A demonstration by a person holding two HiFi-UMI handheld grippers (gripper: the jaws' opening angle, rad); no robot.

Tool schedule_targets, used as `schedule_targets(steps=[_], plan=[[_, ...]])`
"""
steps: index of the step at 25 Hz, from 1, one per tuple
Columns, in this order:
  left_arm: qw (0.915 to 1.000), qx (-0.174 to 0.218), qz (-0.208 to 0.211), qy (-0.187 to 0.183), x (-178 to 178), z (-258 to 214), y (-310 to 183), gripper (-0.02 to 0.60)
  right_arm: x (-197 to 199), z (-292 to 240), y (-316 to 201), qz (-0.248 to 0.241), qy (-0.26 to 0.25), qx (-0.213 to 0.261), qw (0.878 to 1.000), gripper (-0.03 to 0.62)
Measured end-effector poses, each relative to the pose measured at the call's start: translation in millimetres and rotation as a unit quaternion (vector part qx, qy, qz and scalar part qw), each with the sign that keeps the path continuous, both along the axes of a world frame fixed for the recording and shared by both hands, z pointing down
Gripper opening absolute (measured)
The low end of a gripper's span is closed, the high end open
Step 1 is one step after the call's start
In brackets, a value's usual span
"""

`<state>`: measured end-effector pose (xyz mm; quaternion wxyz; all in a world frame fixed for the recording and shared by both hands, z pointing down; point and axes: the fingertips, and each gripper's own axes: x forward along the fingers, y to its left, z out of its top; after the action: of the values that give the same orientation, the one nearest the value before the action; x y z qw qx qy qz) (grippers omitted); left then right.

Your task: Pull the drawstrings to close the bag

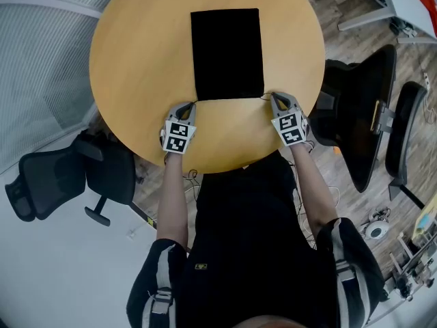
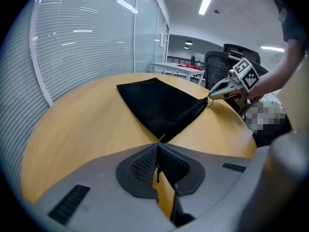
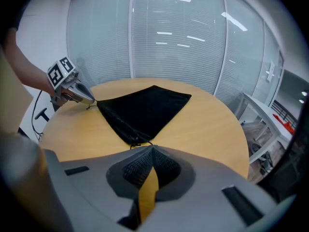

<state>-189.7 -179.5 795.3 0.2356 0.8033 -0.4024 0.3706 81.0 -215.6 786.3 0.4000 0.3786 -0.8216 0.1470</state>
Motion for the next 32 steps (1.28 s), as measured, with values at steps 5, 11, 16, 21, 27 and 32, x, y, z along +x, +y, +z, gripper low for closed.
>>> schedule_targets(steps=[5,11,16,21,27,32], plan=[[0.9995,0.015,-0.028,-0.002,-1.8,-10.6,-3.5,0.015,-1.2,-10.5,0.2,-0.004,0.003,0.023,1.0,0.057],[0.9964,0.07,-0.044,-0.017,-0.2,-41.6,-8.5,0.014,2.9,-41.1,-4.4,-0.003,0.007,0.082,0.997,0.057],[0.9903,0.129,-0.048,-0.016,8.7,-88.0,-8.5,0.014,6.6,-82.4,-7.4,0.009,0.001,0.132,0.991,0.057],[0.9827,0.178,-0.052,-0.01,15.5,-128.9,-1.6,0.014,9.5,-123.5,-8.7,0.019,-0.009,0.186,0.982,0.057],[0.9738,0.22,-0.056,0.005,25.1,-174.5,8.5,0.014,22.8,-169.7,-0.5,0.038,-0.003,0.228,0.973,0.057],[0.9688,0.241,-0.059,0.0,28.7,-197.3,18.7,0.014,25.2,-192.7,7.5,0.032,-0.006,0.253,0.967,0.057]])
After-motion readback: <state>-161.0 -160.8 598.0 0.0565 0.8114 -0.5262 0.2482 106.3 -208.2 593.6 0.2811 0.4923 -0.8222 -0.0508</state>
